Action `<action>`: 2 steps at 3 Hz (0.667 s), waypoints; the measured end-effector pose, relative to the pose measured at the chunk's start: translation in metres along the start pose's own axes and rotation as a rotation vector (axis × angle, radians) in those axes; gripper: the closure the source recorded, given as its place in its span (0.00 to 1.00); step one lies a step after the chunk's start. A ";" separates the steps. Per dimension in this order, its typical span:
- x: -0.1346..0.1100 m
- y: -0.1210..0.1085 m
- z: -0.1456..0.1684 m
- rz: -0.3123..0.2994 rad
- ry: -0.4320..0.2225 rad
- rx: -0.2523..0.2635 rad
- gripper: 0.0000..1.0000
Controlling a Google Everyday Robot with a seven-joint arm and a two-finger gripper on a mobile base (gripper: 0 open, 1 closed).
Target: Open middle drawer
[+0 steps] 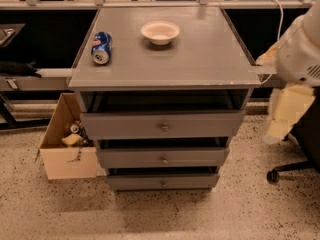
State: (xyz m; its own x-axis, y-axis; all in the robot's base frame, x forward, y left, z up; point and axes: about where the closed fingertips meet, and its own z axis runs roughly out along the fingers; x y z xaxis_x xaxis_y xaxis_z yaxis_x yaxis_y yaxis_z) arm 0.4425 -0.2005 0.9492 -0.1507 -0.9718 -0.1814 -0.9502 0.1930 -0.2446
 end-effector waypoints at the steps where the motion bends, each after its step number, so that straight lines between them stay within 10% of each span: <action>1: -0.014 0.020 0.060 -0.103 -0.029 -0.061 0.00; 2: -0.024 0.052 0.129 -0.158 -0.066 -0.149 0.00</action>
Offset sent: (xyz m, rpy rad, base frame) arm -0.0215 0.0770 -0.2152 0.0816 0.1999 0.2817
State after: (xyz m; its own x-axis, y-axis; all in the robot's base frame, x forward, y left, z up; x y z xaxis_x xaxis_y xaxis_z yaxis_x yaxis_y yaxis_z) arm 0.4321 -0.1499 0.8184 0.0171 -0.9765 -0.2149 -0.9911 0.0118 -0.1326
